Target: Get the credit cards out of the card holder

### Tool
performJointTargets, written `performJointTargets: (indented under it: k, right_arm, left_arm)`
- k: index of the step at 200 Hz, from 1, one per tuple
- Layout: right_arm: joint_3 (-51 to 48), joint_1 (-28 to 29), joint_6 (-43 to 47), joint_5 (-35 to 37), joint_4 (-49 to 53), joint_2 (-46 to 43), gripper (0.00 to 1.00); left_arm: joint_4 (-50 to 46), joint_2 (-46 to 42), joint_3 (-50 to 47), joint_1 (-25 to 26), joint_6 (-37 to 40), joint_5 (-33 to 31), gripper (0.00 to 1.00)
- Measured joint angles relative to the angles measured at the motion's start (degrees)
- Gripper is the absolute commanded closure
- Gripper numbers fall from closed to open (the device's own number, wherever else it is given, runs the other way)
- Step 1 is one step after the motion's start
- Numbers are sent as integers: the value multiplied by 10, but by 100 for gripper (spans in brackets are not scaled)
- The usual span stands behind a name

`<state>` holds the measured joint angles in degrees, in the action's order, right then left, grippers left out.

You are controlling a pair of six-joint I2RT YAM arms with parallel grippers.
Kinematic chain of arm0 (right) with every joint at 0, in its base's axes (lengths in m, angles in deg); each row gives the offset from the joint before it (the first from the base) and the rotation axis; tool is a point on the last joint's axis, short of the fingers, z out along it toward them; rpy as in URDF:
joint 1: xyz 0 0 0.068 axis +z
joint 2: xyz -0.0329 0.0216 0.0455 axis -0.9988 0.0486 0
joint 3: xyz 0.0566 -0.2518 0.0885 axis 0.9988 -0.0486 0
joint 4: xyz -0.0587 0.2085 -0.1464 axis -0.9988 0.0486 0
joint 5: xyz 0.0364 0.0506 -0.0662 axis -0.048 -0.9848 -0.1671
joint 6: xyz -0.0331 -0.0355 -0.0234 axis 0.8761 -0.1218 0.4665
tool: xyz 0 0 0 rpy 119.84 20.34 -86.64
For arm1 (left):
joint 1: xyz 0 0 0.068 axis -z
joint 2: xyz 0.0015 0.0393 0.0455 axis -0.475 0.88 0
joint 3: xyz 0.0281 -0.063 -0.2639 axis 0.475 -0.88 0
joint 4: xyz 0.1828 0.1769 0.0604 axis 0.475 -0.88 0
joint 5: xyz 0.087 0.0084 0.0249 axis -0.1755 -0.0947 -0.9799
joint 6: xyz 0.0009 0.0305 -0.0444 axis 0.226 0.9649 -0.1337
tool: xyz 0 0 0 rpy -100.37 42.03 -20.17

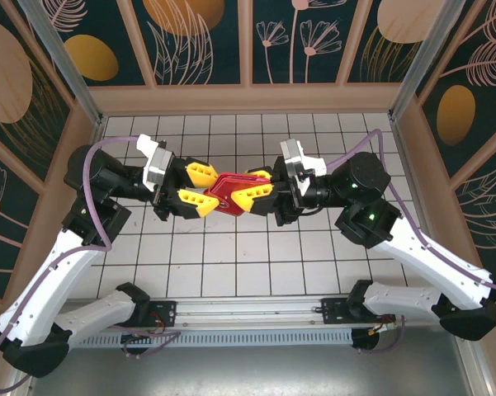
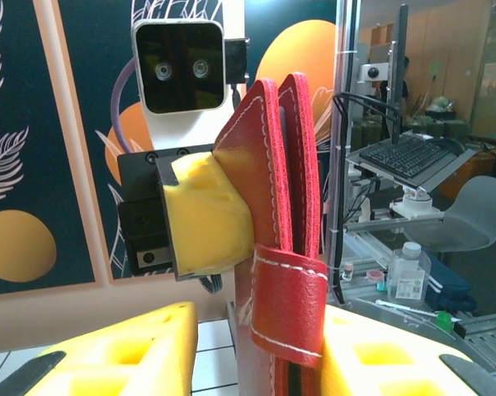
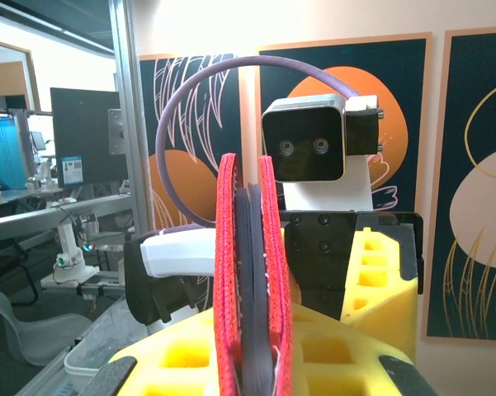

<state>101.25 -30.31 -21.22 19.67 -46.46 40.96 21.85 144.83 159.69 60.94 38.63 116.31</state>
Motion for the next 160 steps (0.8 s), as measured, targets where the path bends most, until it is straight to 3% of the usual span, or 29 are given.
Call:
performJointTargets:
  k: [124,160]
  right_arm:
    - [0,1,-5,0,-29,10,100]
    - [0,1,-6,0,-30,12,100]
  left_arm:
    - [205,5,-42,1,-100,-27,59]
    - [228,10,-46,8,-108,-36,59]
